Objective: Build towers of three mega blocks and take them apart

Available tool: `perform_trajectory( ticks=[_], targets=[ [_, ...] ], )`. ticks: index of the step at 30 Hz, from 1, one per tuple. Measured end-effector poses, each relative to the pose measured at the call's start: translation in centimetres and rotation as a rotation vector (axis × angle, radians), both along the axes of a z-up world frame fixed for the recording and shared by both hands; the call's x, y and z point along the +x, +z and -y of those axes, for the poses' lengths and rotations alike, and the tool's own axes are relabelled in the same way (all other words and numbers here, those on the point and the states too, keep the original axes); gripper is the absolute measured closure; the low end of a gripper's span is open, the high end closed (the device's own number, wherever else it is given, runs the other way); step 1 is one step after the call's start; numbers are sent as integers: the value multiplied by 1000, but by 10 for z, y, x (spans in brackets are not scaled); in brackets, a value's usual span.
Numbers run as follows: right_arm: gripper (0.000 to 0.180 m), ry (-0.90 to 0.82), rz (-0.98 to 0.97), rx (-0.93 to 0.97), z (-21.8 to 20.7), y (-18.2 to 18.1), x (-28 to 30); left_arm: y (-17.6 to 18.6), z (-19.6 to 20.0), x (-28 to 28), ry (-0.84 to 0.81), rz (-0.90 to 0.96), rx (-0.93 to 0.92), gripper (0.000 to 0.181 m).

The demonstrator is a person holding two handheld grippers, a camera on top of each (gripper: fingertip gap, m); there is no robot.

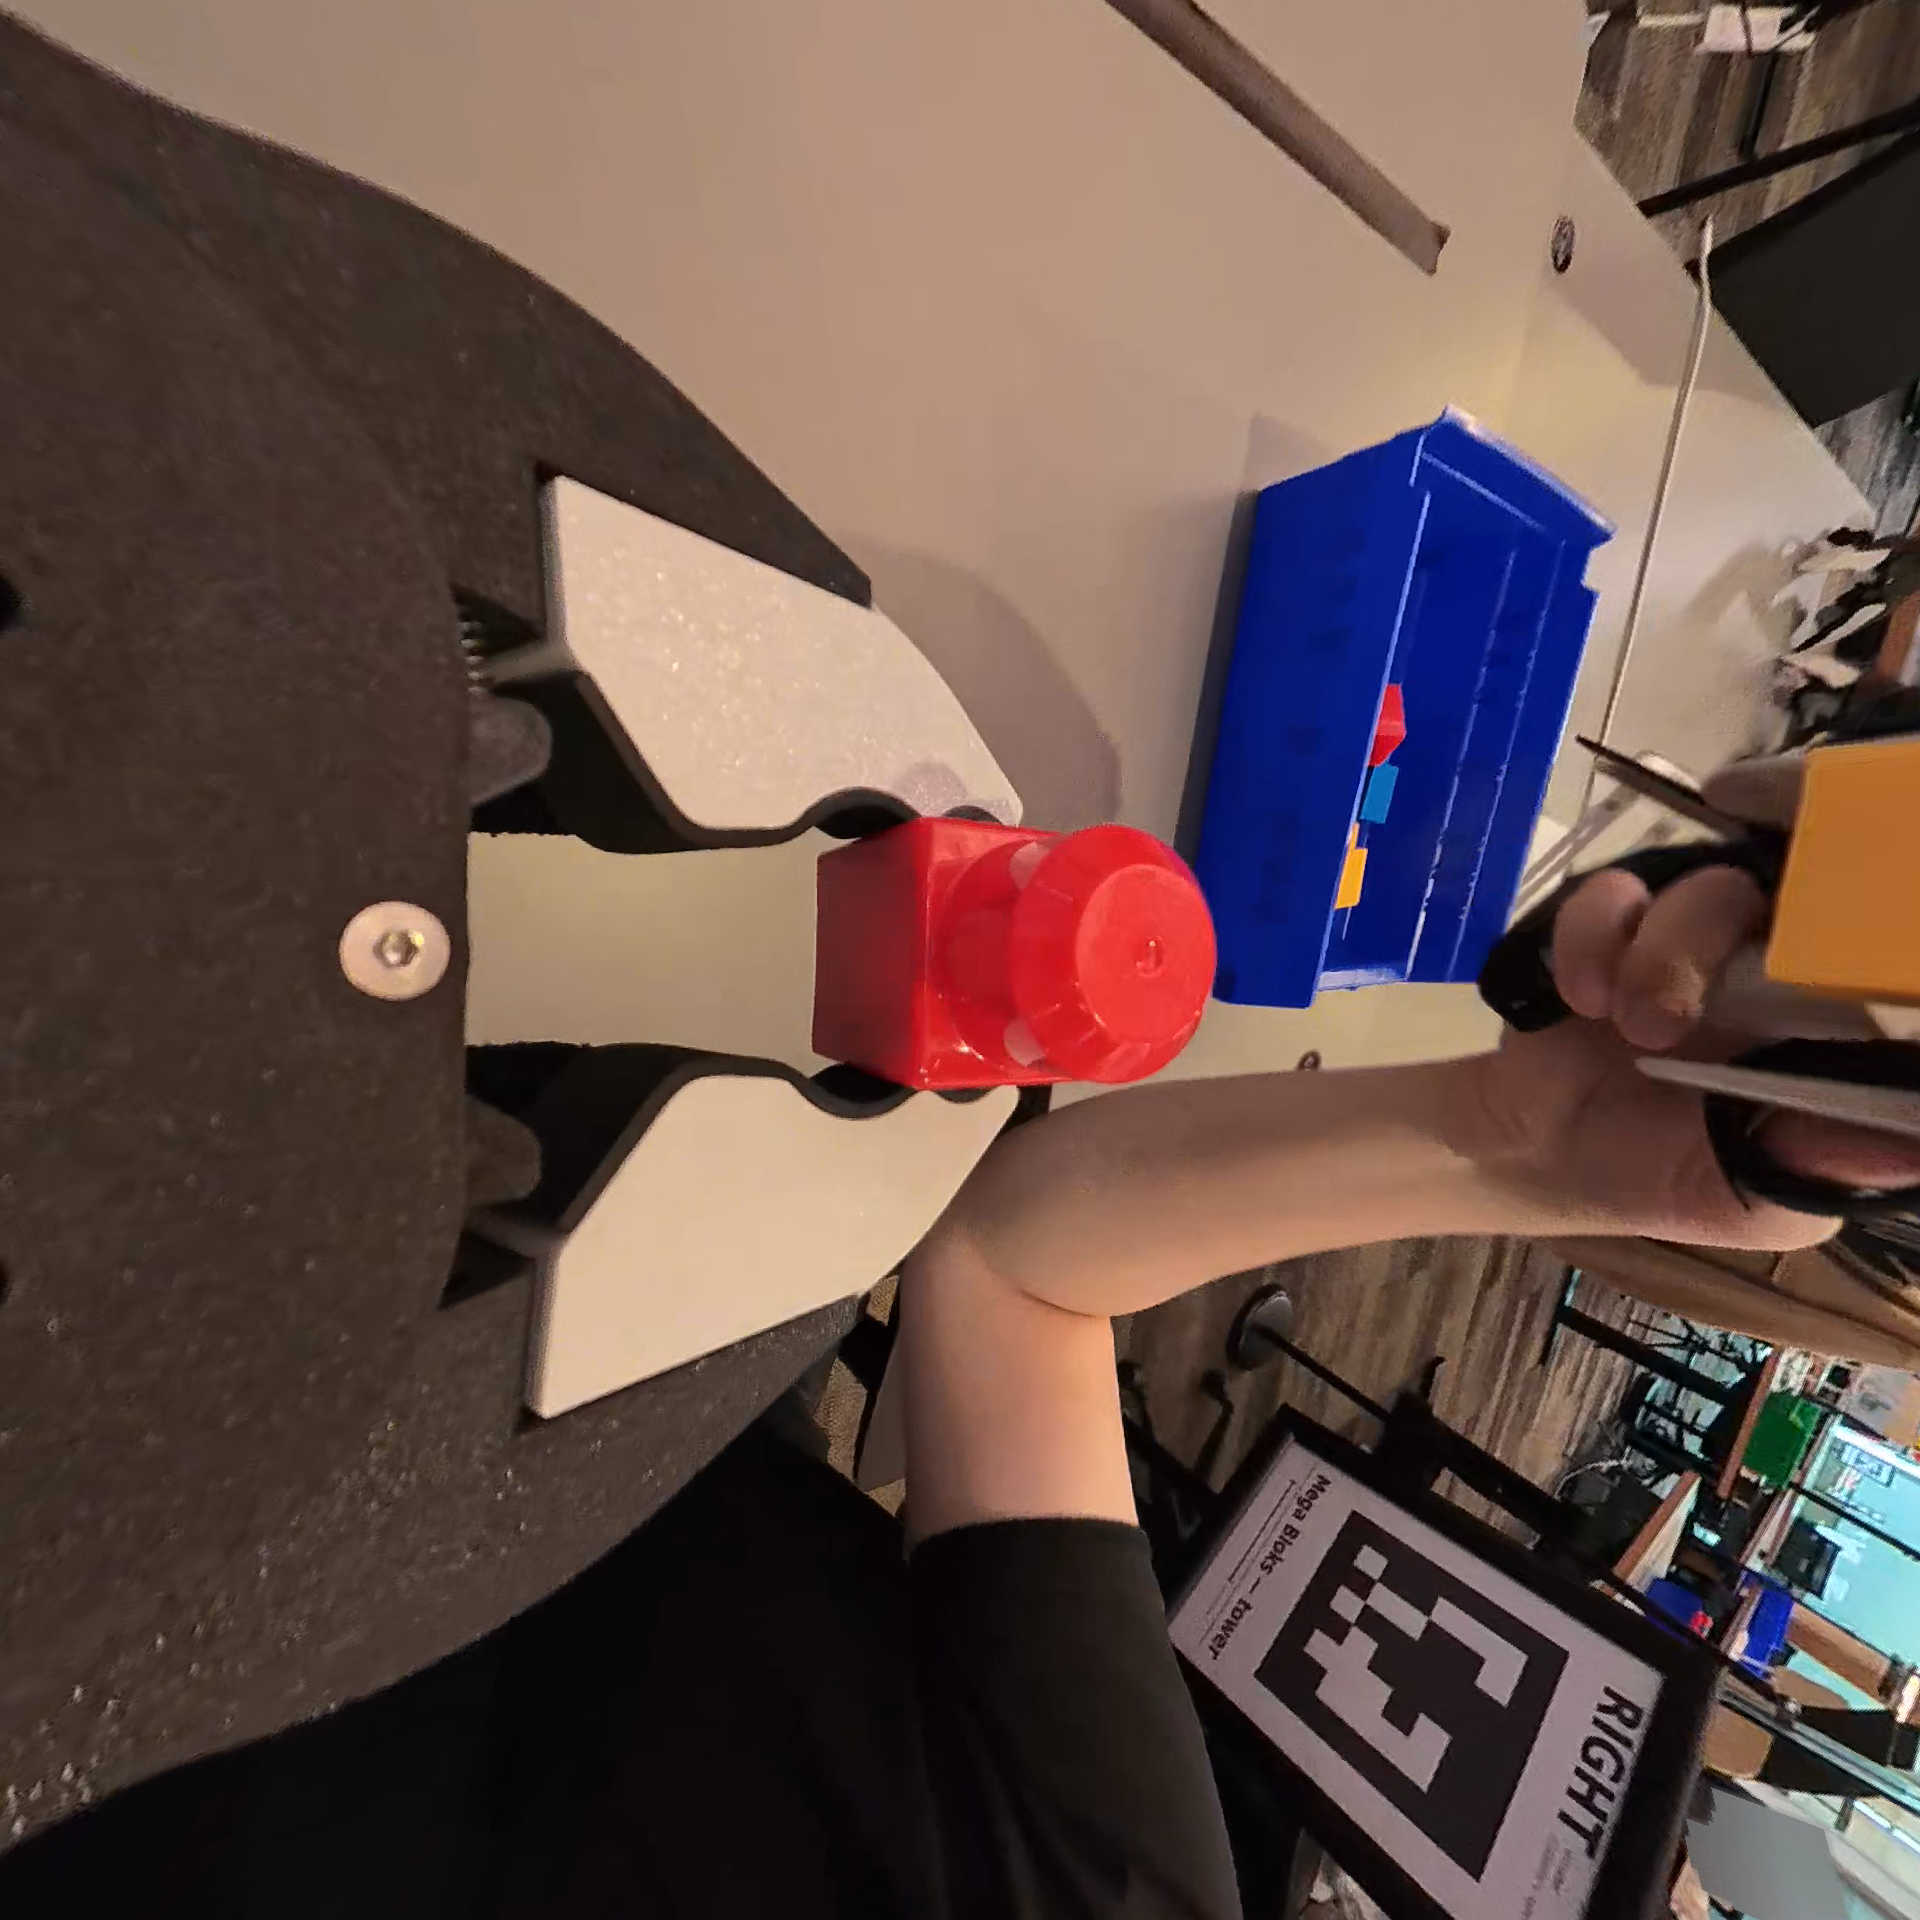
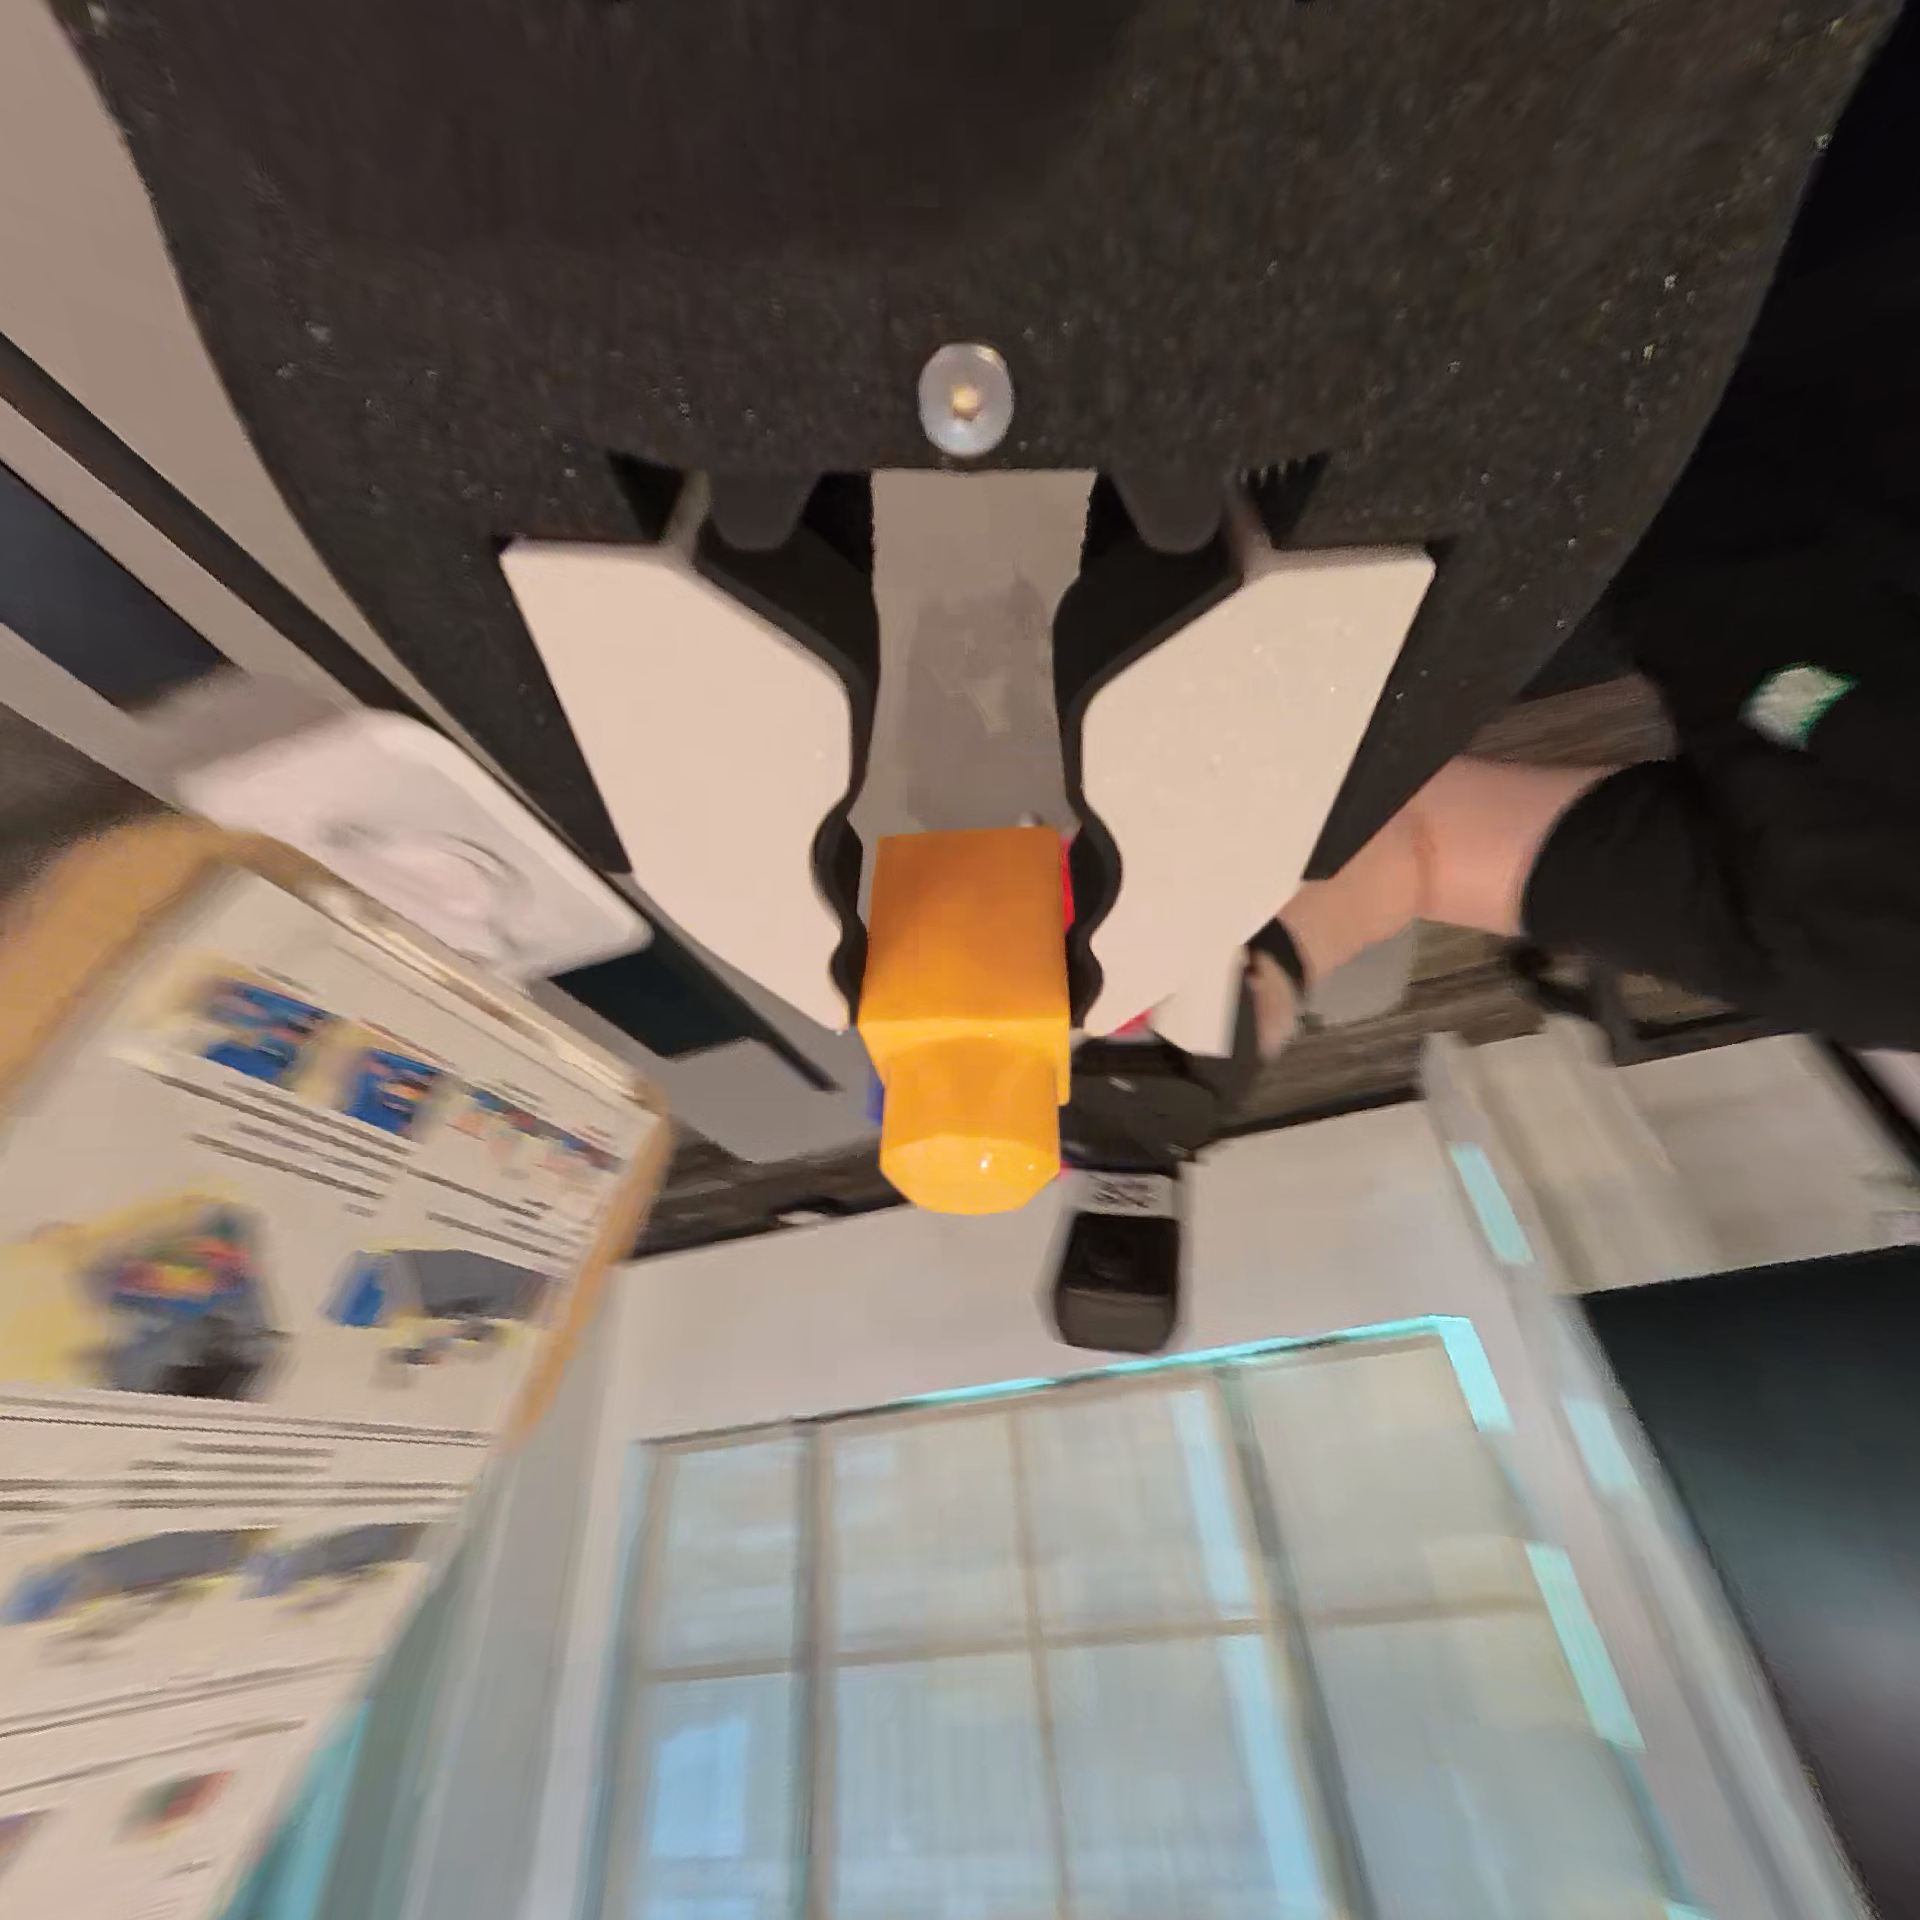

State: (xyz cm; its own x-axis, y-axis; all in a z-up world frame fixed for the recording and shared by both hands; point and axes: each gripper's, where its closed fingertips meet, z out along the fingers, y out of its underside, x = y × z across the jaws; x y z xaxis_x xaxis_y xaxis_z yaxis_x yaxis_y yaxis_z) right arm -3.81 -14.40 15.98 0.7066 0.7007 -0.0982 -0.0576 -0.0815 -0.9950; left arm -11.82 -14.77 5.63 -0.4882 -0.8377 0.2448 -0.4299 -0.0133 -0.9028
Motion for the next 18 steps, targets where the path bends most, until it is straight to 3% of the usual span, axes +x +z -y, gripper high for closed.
perform_trajectory(
  ticks=[4, 7, 10, 13, 18],
  targets=[
    [143, -681, 182, -205, 43, -50, 148, 17, -10, -8, 33, 51, -27, 140],
    [144, -1038, 108, -525, 101, -121, 244, 23, -14, -13, 45, 71, -27, 140],
    [144, -1106, -21, -737, 129, -187, 285, 25, -15, -14, 48, 74, -35, 140],
    [144, -1044, -84, -827, 121, -225, 292, 23, -14, -14, 45, 66, -36, 140],
    [143, -903, 76, -941, 94, -259, 275, 18, -11, -12, 32, 48, -35, 140]
  ],
)
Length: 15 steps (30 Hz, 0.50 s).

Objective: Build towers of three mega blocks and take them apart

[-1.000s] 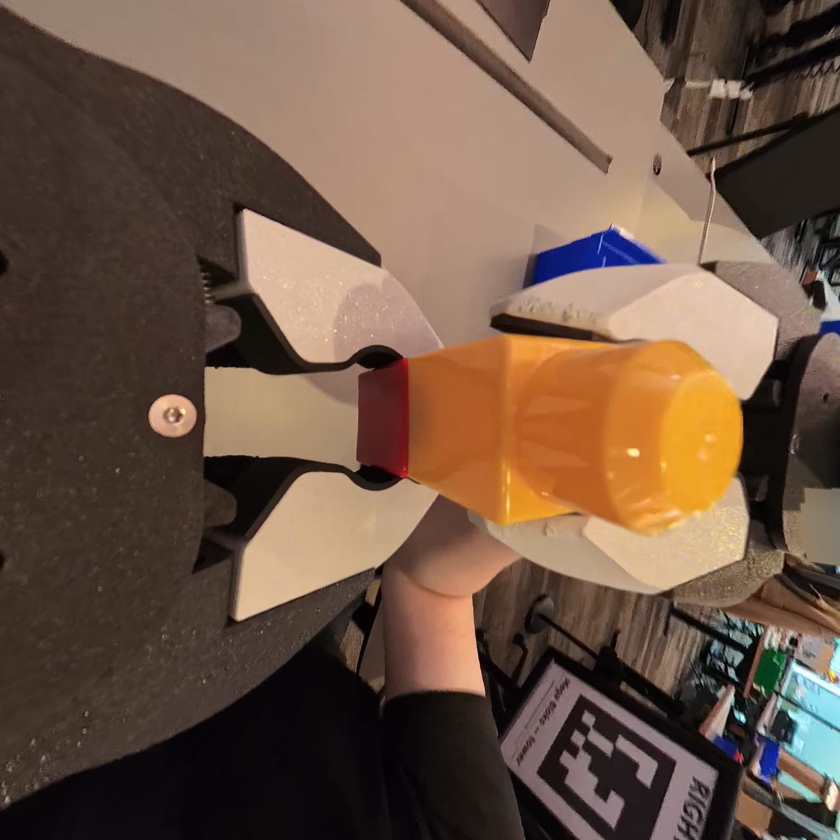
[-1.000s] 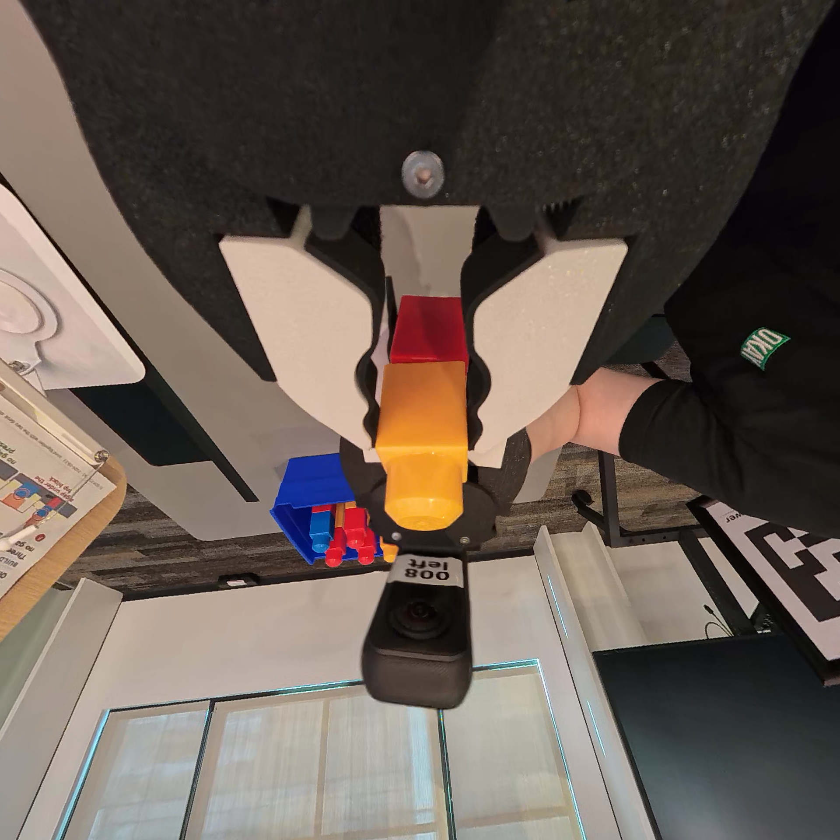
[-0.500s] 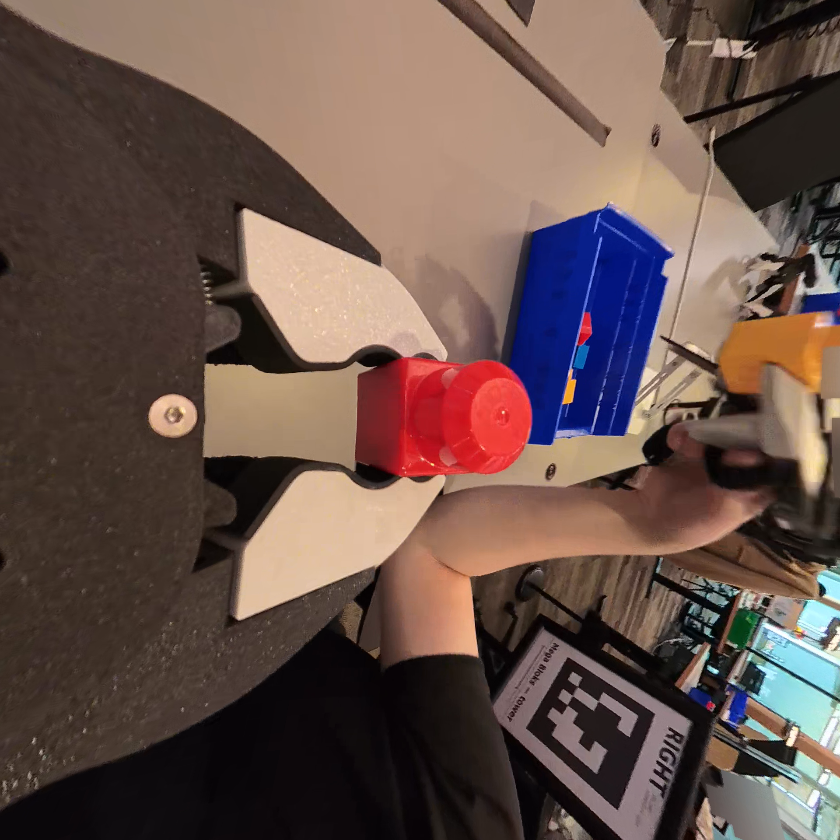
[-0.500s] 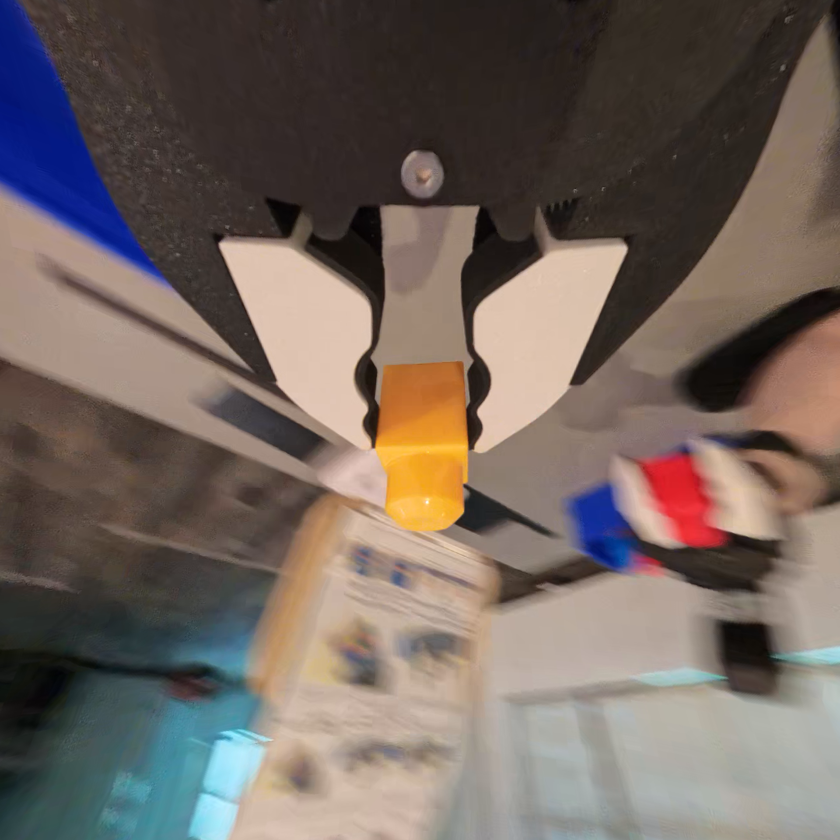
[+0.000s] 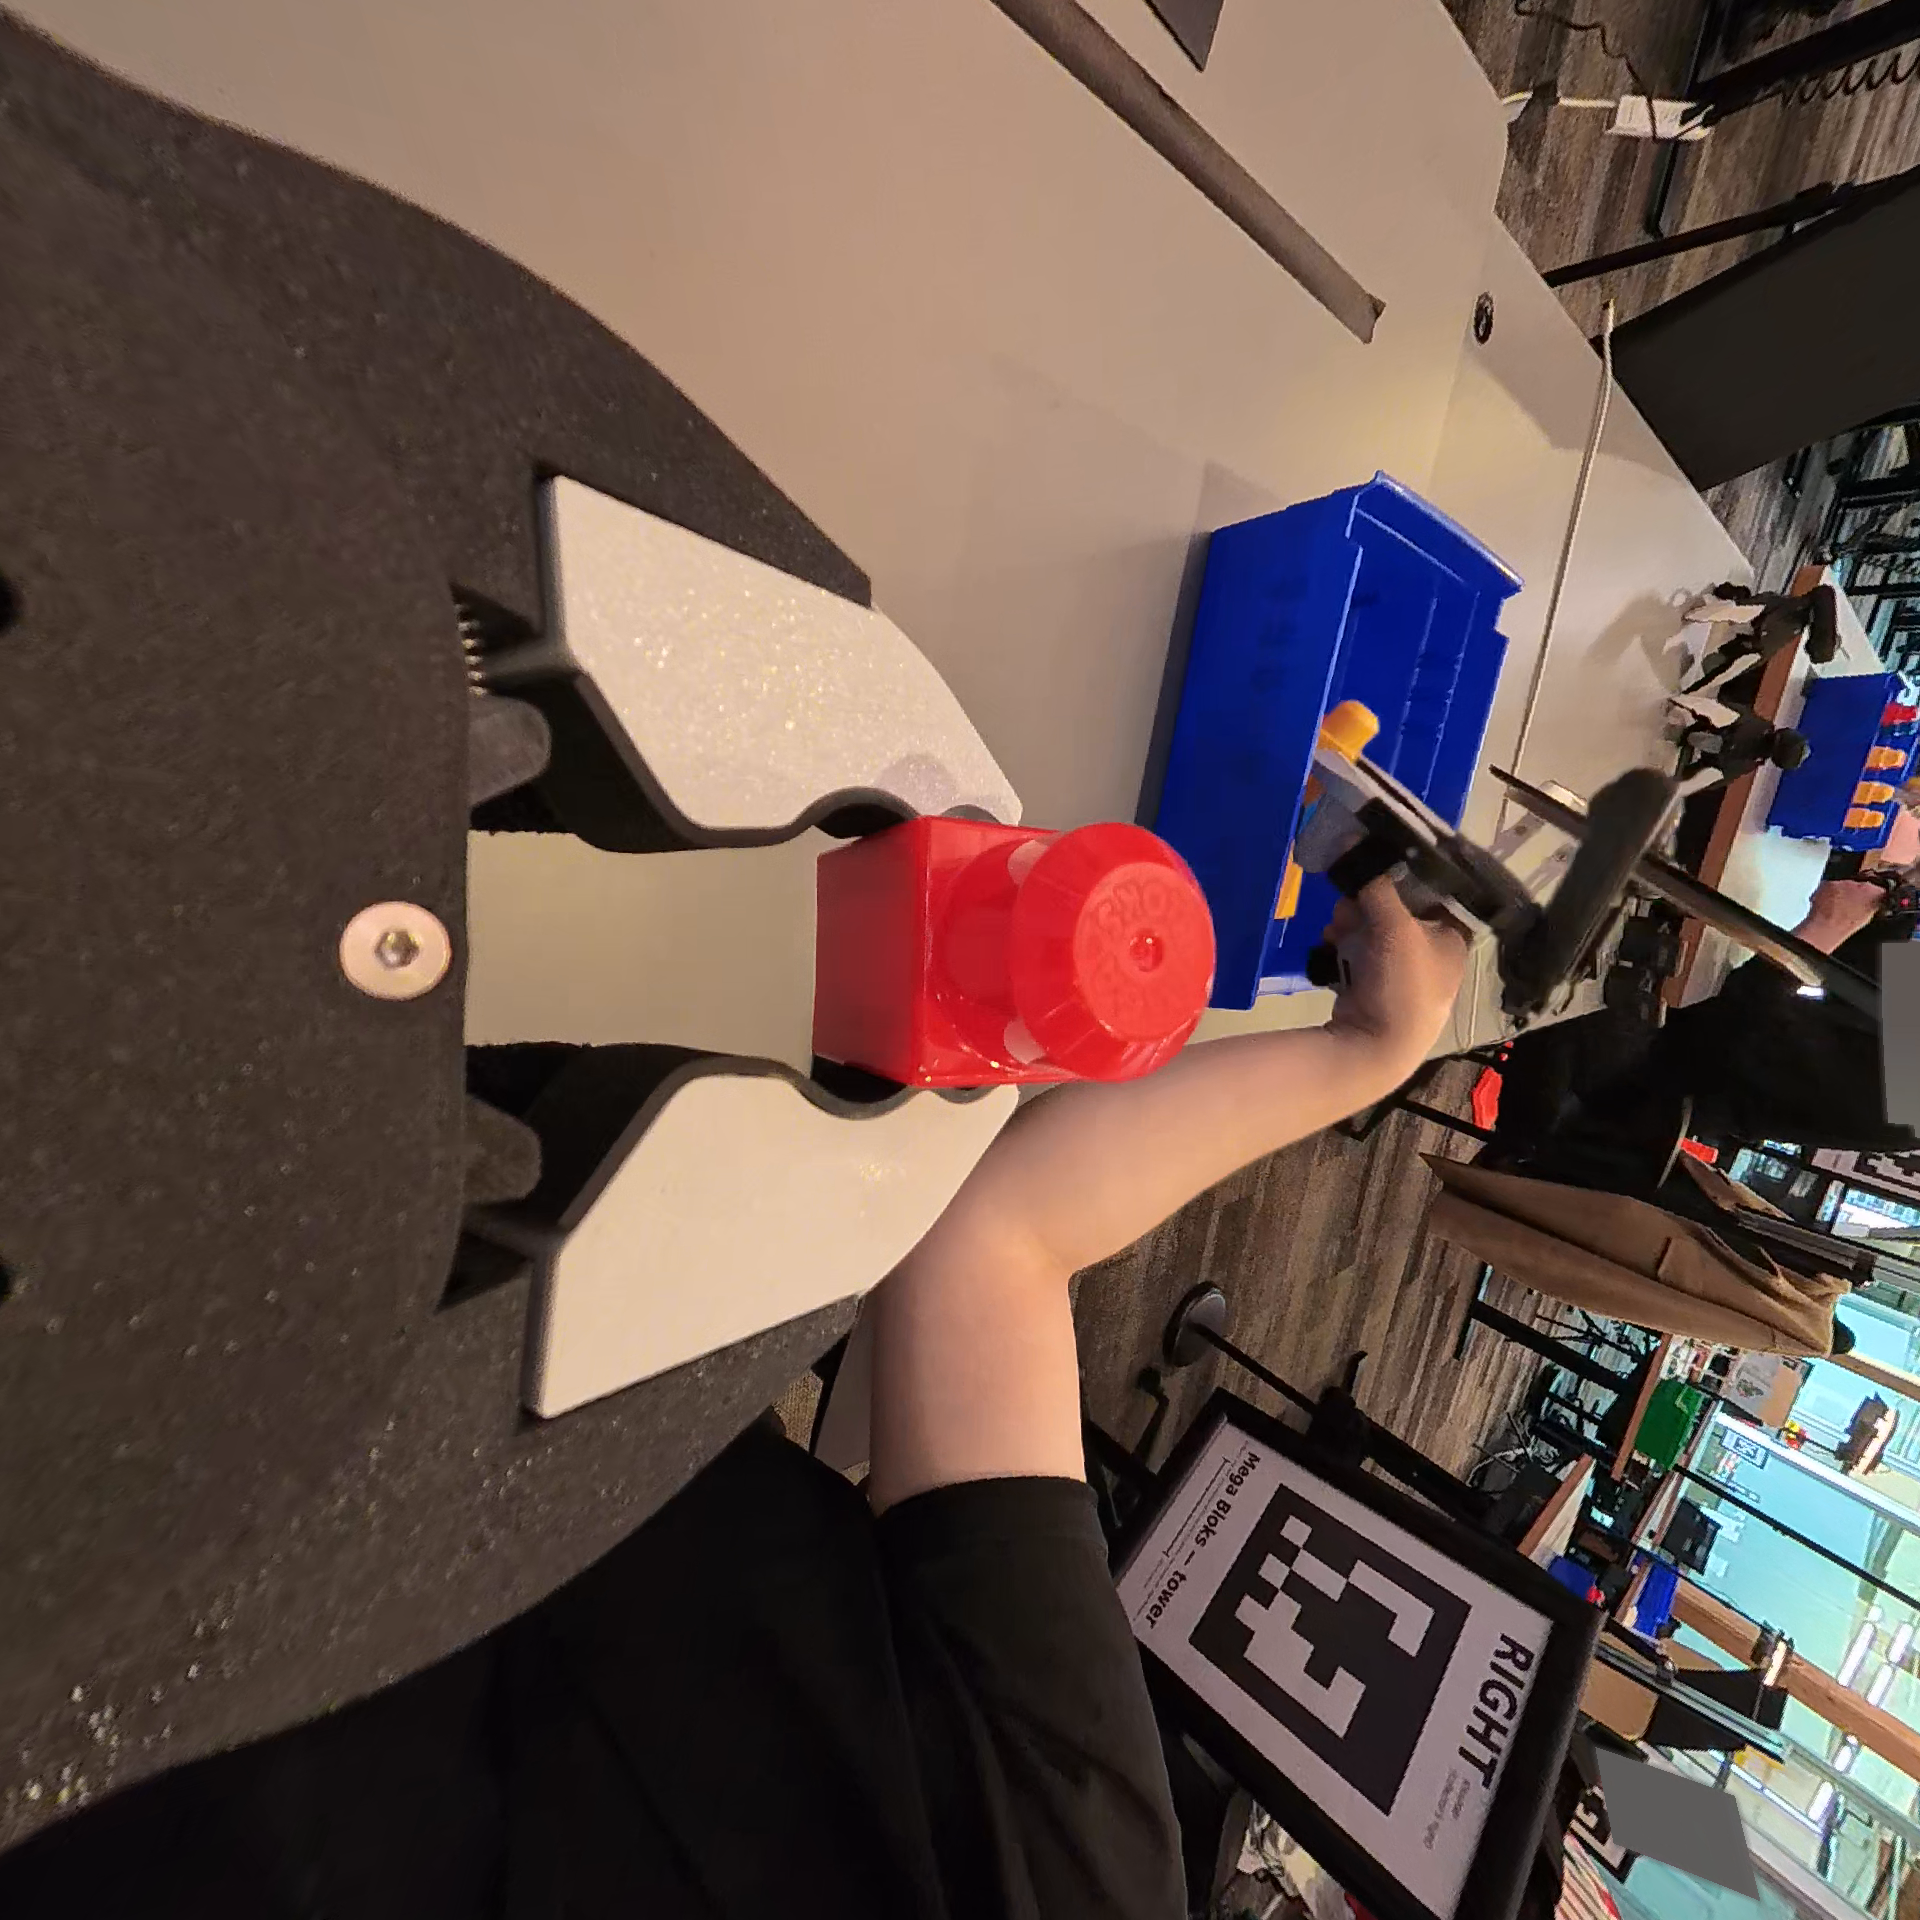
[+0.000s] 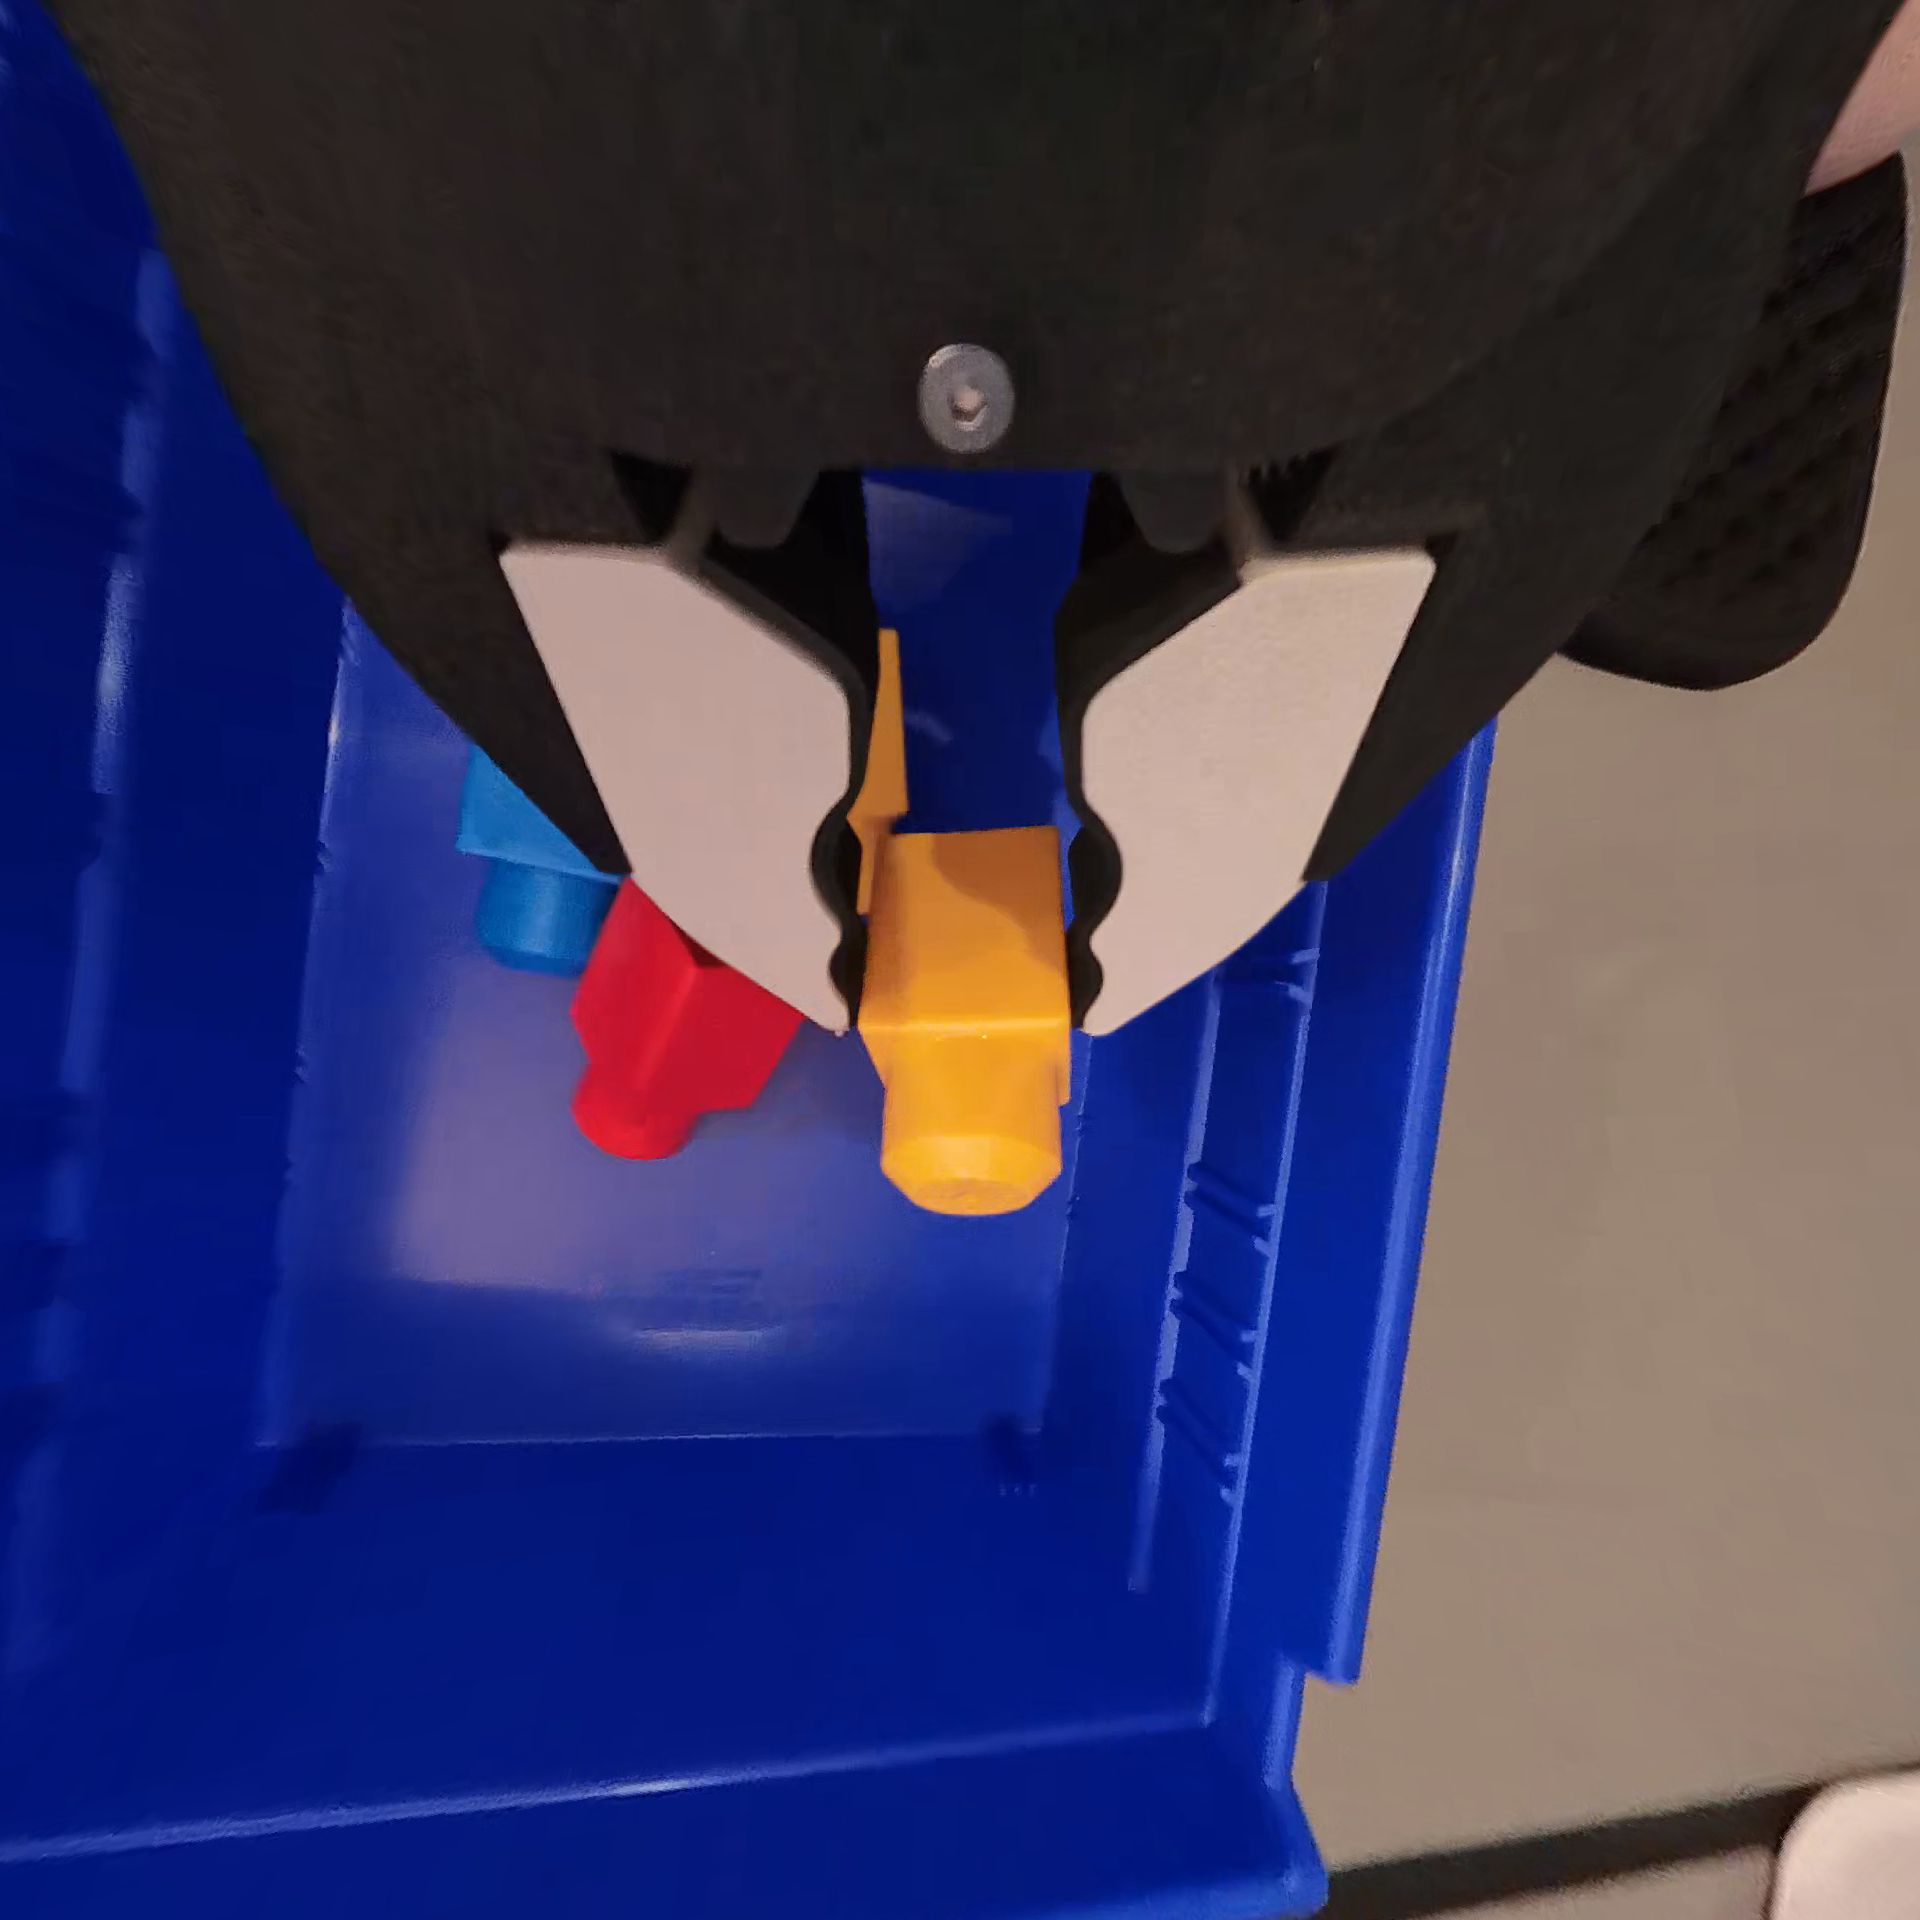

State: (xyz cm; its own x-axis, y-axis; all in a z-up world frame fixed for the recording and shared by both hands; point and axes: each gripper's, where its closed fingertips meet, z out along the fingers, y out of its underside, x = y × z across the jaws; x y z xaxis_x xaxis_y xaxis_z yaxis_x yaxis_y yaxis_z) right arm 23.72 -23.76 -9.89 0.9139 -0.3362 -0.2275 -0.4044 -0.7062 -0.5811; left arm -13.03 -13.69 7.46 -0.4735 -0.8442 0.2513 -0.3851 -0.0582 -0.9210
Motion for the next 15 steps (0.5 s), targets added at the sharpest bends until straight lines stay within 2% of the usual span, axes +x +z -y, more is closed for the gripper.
perform_trajectory(
  ticks=[5, 8, 11, 15],
  targets=[
    [143, 21, -57, -49, -9, -18, -6, -2, 1, 0, -4, -8, 8, 140],
    [140, -31, -57, -29, -1, -10, -1, -1, -1, 0, 2, -5, 2, 140],
    [134, -83, 5, 69, 3, 27, 3, 0, -4, 0, 15, 0, -4, 140],
    [129, -19, 194, 300, -12, 115, -23, 3, -10, -1, 48, 14, 6, 140]
  ],
)
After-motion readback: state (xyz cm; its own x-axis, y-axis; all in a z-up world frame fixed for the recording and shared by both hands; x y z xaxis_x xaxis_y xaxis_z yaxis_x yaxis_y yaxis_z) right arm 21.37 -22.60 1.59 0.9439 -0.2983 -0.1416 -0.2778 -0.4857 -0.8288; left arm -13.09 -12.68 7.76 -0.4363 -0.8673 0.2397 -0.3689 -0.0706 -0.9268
